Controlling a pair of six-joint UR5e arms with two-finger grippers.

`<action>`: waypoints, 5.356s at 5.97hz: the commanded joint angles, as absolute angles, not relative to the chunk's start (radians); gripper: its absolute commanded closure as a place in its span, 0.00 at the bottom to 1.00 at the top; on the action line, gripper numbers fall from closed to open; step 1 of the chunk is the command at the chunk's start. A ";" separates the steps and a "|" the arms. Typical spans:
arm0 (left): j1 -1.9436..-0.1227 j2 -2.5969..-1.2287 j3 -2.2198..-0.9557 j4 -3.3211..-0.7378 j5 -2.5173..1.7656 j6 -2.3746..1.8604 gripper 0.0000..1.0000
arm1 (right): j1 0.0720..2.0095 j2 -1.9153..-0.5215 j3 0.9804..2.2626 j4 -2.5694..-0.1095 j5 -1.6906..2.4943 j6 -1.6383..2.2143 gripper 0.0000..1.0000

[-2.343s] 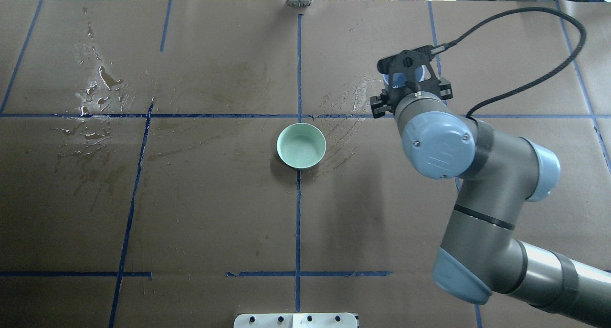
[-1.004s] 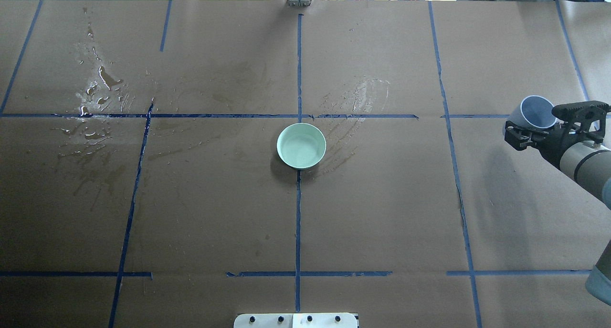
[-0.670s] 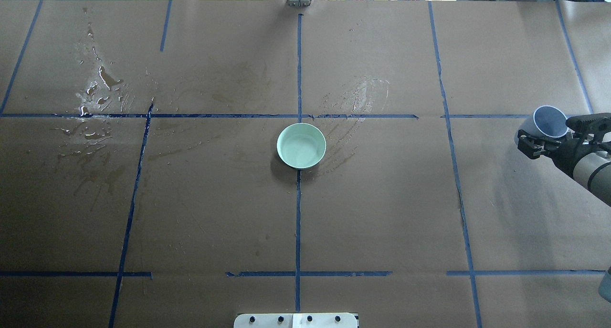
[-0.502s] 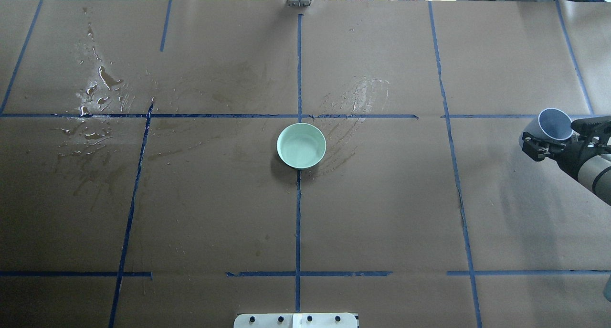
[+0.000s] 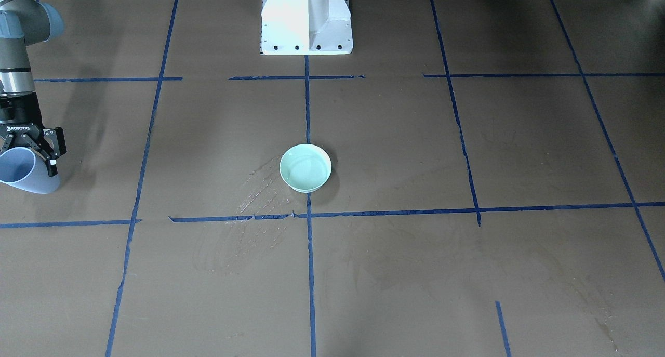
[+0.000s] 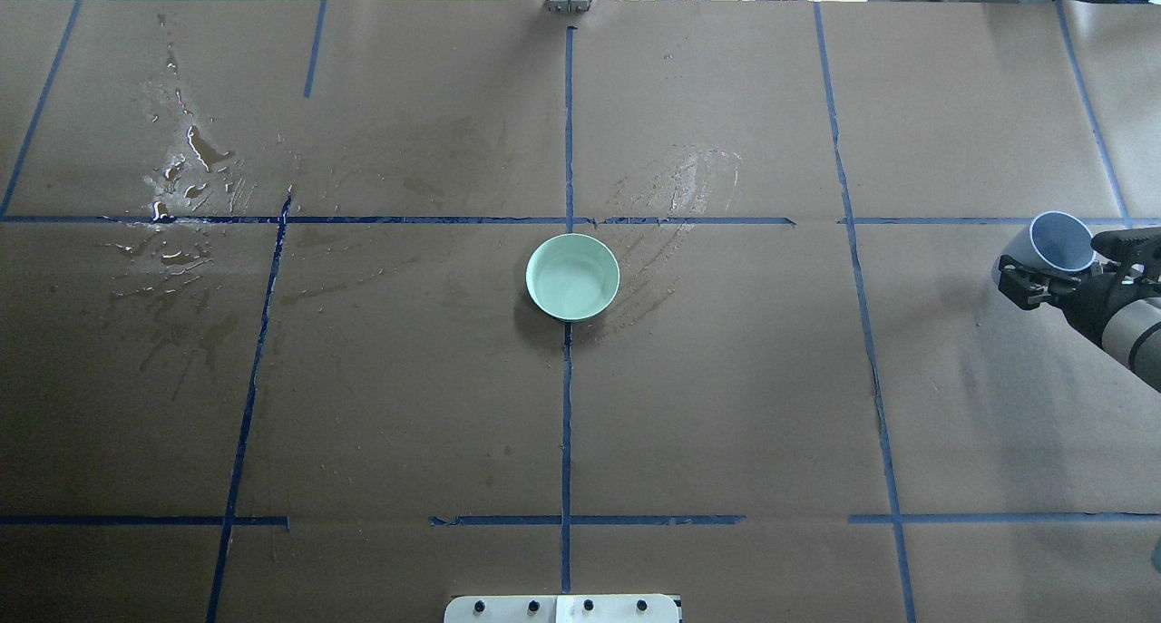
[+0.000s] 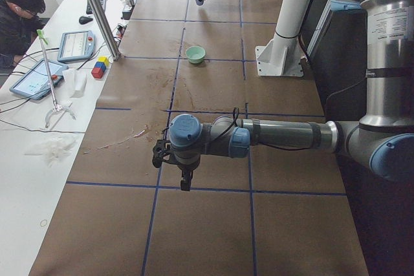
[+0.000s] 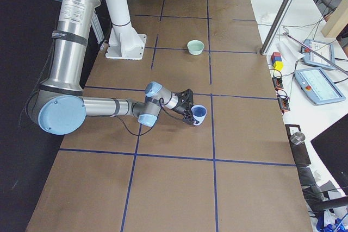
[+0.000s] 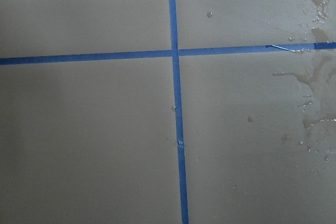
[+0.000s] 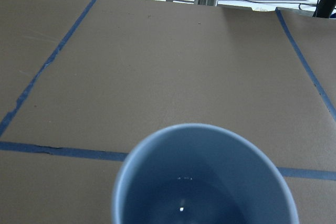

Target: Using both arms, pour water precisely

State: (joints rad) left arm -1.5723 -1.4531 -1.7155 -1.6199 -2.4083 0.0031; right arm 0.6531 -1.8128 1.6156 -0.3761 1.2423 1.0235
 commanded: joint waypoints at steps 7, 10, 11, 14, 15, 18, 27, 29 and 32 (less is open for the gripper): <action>-1.572 -1.453 -1.713 -1.620 -2.408 0.003 0.00 | 0.635 -1.807 1.597 -0.348 1.238 1.041 0.27; -1.572 -1.453 -1.713 -1.620 -2.407 0.003 0.00 | 0.635 -1.809 1.562 -0.296 1.232 1.043 0.00; -1.572 -1.453 -1.715 -1.620 -2.408 0.003 0.00 | 0.635 -1.807 1.568 -0.296 1.220 1.039 0.00; -1.572 -1.453 -1.713 -1.620 -2.408 0.002 0.00 | 0.643 -1.848 1.684 -0.296 1.154 1.029 0.00; -1.572 -1.453 -1.713 -1.620 -2.408 0.002 0.00 | 0.644 -1.876 1.728 -0.296 1.154 1.025 0.00; -1.572 -1.454 -1.720 -1.620 -2.408 -0.005 0.00 | 0.664 -1.887 1.793 -0.310 1.207 0.970 0.00; -1.221 -1.696 -1.950 -1.648 -2.275 -0.605 0.00 | 1.457 -1.697 1.833 -1.314 2.218 0.075 0.00; -0.939 -1.896 -1.927 -1.638 -2.167 -0.898 0.00 | 1.495 -1.697 1.829 -1.466 2.233 -0.081 0.00; -0.701 -2.245 -1.696 -1.565 -2.036 -1.100 0.00 | 1.508 -1.687 1.735 -1.486 2.302 -0.045 0.01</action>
State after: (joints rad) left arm -0.7511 -2.1506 -1.7742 -1.5734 -2.0555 -1.0645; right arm 1.5043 -1.6939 1.7738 -1.4830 2.2691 -0.0634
